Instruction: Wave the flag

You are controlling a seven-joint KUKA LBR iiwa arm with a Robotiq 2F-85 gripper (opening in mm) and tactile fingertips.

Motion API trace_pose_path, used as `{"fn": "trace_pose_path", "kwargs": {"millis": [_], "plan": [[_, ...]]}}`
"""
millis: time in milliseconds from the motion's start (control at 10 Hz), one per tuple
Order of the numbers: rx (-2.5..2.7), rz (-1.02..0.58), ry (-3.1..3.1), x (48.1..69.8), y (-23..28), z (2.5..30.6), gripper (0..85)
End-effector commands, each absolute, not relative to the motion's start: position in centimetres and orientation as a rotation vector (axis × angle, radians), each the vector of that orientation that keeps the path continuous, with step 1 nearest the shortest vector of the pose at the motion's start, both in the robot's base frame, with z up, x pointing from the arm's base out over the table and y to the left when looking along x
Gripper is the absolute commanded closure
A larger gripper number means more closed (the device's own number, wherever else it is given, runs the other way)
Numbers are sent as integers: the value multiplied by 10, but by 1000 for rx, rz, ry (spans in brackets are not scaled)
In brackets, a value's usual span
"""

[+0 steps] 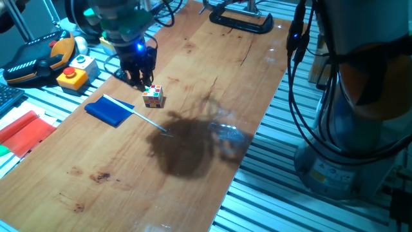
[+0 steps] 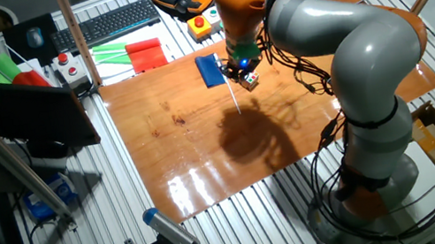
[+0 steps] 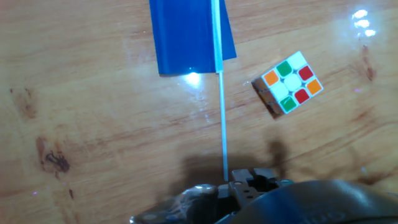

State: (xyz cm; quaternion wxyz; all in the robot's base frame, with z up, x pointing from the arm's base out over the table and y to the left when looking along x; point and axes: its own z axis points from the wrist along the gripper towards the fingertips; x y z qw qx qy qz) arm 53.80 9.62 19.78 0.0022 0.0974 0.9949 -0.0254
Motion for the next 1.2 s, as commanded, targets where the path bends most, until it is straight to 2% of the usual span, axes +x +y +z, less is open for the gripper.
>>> {"fn": "trace_pose_path", "kwargs": {"millis": [0,1100], "plan": [[288,-62,3124,539,94,197,843],[176,-85,3141,537,79,203,843]]}}
